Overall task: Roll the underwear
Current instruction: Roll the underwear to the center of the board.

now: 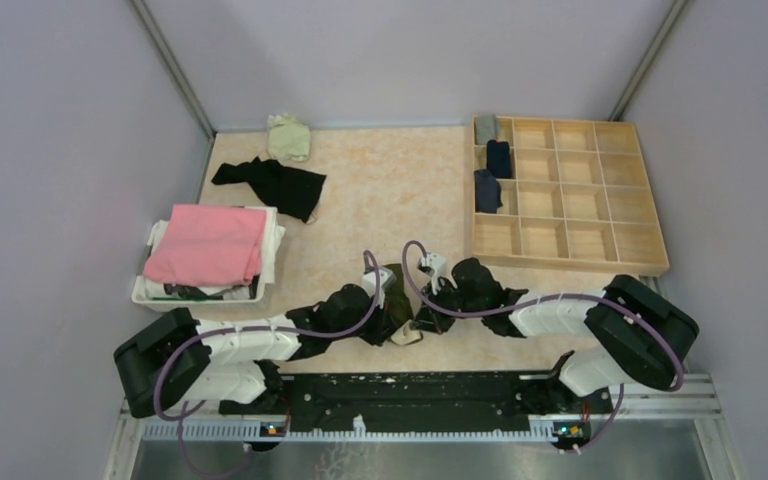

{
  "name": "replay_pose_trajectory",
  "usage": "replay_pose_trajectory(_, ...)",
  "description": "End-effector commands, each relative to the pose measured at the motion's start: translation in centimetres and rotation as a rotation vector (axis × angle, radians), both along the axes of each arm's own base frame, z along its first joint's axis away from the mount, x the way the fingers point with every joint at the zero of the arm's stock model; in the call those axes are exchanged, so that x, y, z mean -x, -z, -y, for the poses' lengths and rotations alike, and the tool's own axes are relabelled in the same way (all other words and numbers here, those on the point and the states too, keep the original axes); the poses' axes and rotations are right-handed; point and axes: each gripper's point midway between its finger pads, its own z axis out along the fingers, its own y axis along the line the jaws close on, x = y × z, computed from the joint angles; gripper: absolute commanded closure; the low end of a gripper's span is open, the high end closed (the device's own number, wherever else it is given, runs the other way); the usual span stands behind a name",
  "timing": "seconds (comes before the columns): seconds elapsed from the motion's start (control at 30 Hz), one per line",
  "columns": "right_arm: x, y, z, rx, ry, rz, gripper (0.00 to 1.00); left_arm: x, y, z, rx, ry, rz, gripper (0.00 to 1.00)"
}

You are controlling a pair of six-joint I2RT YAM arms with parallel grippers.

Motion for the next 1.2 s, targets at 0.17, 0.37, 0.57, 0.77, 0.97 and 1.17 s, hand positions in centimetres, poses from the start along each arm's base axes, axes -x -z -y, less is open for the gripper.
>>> replay_pose_trajectory(0.17,-0.8,-1.5,-0.2,0.039,-0.054,0.047,1.00,-2.6,-3.7,-2.4,0.057,-0.208,0.115,1.00)
replay_pose_trajectory(0.37,-0.4,-1.5,-0.2,0.080,-0.093,0.013,1.00,-3.8,-3.4,-3.7,0.085,-0.303,0.155,1.00)
replay_pose_trajectory(0.57,-0.4,-2.0,-0.7,0.080,-0.122,0.001,1.00,-4.3,-1.6,-3.1,0.047,-0.302,0.130,1.00)
replay_pose_trajectory(0.77,-0.4,-1.8,-0.9,0.101,-0.145,-0.018,1.00,-4.4,-0.6,-2.7,0.027,-0.292,0.120,1.00)
replay_pose_trajectory(0.97,-0.7,-1.6,-1.5,0.112,-0.162,-0.032,1.00,-4.2,-0.3,-2.7,0.025,-0.279,0.118,1.00)
replay_pose_trajectory(1.17,-0.8,-1.2,-2.3,0.117,-0.184,-0.059,1.00,-4.1,-0.2,-2.8,0.026,-0.271,0.114,1.00)
